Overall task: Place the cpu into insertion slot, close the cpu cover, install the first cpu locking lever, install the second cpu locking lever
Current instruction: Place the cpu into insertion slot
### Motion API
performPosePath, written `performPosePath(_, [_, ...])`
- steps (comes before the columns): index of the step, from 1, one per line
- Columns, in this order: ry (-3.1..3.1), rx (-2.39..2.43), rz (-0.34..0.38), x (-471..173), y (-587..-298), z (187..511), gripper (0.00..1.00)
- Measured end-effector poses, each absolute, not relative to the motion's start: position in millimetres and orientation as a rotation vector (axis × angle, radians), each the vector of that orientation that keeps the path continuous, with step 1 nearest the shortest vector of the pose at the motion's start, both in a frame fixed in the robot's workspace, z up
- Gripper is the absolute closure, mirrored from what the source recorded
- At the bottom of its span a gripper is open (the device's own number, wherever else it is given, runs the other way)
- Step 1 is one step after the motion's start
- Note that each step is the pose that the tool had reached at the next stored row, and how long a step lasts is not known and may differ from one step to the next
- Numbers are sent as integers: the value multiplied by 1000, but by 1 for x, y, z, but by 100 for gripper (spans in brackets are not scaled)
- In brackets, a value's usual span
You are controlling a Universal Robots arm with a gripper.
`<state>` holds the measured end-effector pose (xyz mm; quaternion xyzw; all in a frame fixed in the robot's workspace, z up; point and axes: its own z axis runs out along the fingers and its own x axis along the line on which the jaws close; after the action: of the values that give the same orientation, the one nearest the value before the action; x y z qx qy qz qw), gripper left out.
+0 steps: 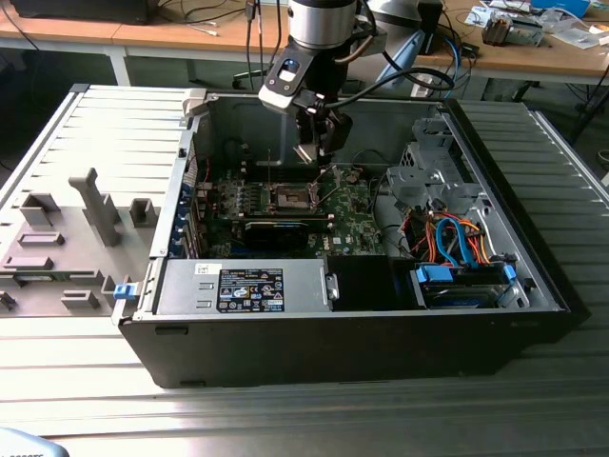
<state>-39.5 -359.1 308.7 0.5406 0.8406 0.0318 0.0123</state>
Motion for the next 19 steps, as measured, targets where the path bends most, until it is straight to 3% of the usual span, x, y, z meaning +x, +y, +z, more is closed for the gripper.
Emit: performPosePath(19, [2584,1738,98,-40,-359,308,45])
